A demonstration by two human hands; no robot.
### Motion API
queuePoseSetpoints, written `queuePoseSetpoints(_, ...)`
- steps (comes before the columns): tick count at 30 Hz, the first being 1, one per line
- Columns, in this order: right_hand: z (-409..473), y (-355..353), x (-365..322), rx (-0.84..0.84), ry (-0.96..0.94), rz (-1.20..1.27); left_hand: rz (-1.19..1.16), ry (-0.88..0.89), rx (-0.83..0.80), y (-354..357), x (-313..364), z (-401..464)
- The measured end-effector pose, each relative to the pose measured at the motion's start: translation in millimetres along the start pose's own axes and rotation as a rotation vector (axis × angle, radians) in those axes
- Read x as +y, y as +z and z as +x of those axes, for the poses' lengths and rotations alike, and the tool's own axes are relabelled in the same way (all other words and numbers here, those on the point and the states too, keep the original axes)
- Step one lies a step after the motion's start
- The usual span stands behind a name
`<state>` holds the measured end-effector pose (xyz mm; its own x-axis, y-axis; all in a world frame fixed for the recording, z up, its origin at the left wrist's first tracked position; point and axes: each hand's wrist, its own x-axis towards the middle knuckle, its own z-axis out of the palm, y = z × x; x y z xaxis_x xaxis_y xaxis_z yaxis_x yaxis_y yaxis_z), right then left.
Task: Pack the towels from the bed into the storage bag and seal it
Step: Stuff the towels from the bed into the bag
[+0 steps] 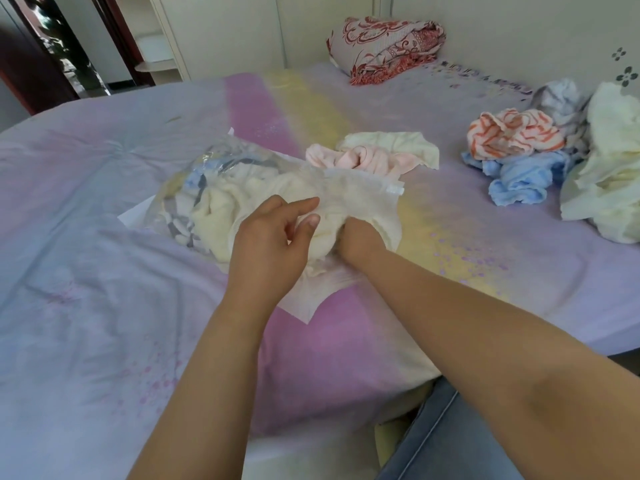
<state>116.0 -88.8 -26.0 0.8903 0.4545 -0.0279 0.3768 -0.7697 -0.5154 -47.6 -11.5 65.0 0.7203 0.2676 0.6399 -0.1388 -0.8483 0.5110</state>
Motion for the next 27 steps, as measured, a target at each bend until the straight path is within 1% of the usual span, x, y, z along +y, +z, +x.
queuePoseSetpoints(3,9,-10,-8,-0.240,-0.109,0.210,-0.009,-0.033,-0.013,5,-5,-2)
queuePoseSetpoints(4,9,-13,-6,-0.273,-0.136,0.227,-0.026,-0.044,-0.008,7,-7,-3)
queuePoseSetpoints(5,7,-16,-1,-0.264,-0.155,0.211,-0.053,-0.058,0.002,9,-8,-3)
queuePoseSetpoints(6,5,-17,6,-0.204,-0.169,0.157,-0.082,-0.075,0.015,12,-9,-3)
queuePoseSetpoints(7,-1,-16,15,-0.097,-0.173,0.095,-0.108,-0.092,0.030,15,-10,-3)
queuePoseSetpoints(10,-26,-15,38,0.277,-0.112,-0.030,-0.147,-0.132,0.073,25,-9,0)
queuePoseSetpoints(11,-33,-14,46,0.343,-0.100,-0.044,-0.154,-0.142,0.090,28,-9,1)
queuePoseSetpoints(12,-38,-13,52,0.356,-0.087,-0.073,-0.157,-0.151,0.109,31,-8,1)
queuePoseSetpoints(15,-41,-10,62,0.182,-0.049,-0.303,-0.136,-0.142,0.147,38,-9,3)
queuePoseSetpoints(17,-32,-6,57,0.066,-0.105,-0.355,-0.185,-0.151,0.102,41,-11,4)
queuePoseSetpoints(18,-27,-4,51,0.006,-0.160,-0.325,-0.240,-0.169,0.068,42,-11,4)
queuePoseSetpoints(19,-22,-4,43,-0.055,-0.196,-0.238,-0.295,-0.186,0.039,43,-11,5)
queuePoseSetpoints(22,-6,-9,31,-0.277,-0.178,-0.004,-0.400,-0.224,0.001,45,-12,7)
queuePoseSetpoints(23,-4,-12,32,-0.300,-0.184,0.007,-0.418,-0.239,-0.002,46,-13,7)
queuePoseSetpoints(24,-6,-15,36,-0.277,-0.204,-0.005,-0.434,-0.251,-0.001,46,-15,8)
queuePoseSetpoints(25,-10,-17,44,-0.179,-0.231,-0.025,-0.452,-0.262,0.001,47,-16,8)
queuePoseSetpoints(26,-18,-18,54,-0.007,-0.248,-0.026,-0.472,-0.274,0.004,49,-18,9)
queuePoseSetpoints(27,-28,-19,66,0.211,-0.245,-0.001,-0.493,-0.285,0.005,50,-20,10)
